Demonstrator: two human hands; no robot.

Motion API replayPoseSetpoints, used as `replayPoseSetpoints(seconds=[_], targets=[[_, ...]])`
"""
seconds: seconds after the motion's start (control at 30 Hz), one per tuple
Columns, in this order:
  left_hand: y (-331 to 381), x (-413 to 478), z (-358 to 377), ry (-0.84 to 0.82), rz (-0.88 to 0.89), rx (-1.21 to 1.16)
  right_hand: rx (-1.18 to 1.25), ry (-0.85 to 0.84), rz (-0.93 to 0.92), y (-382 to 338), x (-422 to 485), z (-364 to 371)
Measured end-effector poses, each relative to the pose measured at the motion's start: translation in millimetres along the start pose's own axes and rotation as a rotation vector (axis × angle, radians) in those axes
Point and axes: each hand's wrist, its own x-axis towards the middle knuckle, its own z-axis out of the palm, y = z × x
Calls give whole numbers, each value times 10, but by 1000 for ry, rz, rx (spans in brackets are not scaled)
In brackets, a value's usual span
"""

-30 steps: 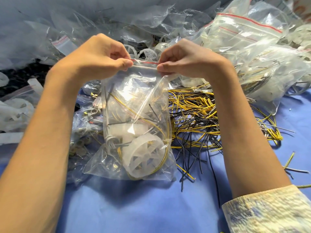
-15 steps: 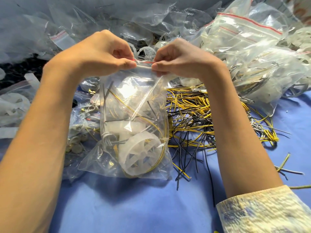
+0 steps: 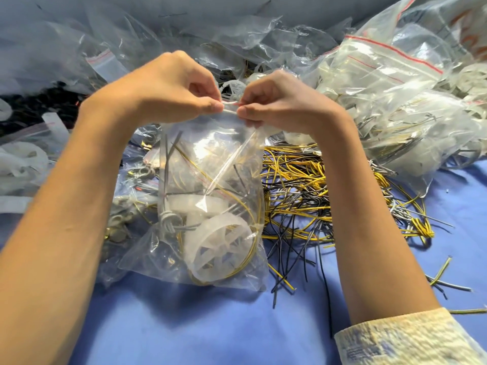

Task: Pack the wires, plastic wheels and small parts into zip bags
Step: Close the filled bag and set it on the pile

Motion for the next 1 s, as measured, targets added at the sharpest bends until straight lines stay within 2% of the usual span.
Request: replayPoseSetpoints(seconds=[0.17, 0.37, 0.73, 1.0], targets=[[34, -12, 9, -25, 1, 32, 51, -21, -37, -46, -8, 23], [56, 19, 93, 10, 3, 27, -18, -9, -66, -78, -4, 19], [48, 58, 141, 12, 31, 22, -33, 2, -38, -56, 12, 36], [45, 40, 96, 91, 34, 5, -62, 103, -66, -86, 14, 26]])
